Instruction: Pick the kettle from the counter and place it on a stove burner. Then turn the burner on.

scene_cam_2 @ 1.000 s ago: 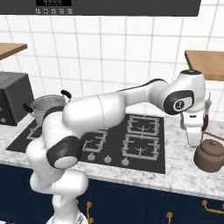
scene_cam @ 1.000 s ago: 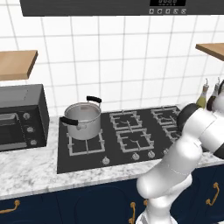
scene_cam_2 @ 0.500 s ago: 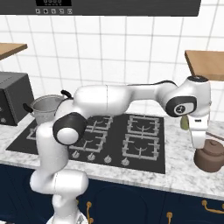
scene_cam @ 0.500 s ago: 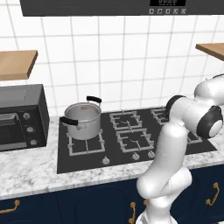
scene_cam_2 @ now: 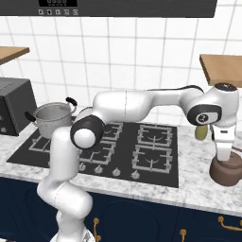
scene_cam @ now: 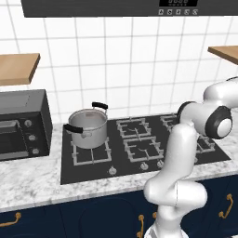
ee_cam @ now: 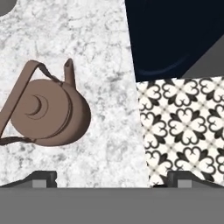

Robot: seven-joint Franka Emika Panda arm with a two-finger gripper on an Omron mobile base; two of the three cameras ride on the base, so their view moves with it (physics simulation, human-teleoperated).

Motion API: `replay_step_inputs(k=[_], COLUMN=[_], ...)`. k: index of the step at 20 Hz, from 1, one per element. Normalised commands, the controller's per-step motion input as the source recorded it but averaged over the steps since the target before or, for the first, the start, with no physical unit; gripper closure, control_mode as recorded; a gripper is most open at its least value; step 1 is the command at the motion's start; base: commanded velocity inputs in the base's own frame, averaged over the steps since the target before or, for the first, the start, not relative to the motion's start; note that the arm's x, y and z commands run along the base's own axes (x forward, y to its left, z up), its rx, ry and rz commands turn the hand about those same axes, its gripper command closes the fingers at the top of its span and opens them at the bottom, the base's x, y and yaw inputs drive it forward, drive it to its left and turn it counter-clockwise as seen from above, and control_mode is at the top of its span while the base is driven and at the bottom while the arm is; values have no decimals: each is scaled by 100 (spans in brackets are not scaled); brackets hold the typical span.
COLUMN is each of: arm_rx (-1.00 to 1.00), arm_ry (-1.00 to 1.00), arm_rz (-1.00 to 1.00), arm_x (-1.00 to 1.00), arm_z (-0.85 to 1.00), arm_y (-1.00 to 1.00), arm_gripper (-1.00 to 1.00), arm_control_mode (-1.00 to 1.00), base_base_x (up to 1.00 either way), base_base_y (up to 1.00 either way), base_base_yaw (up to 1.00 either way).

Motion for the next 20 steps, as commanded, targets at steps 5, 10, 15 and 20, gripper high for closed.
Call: replay_step_inputs(k=[5, 10, 15, 20], arm_rx=[1, 0, 0, 0], arm_ry=[0, 0, 0, 0], arm_rz=[0, 0, 0, 0], arm_x=[54, 37, 8, 31], arm_z=[-16, -31, -43, -11], arm_y=[0, 0, 0, 0], arm_gripper=[-100, -100, -100, -100], arm_control_mode=[-100, -100, -100, -100], base_base_x=[0, 0, 0, 0], base_base_y=[0, 0, 0, 0], base_base_yaw=[0, 0, 0, 0])
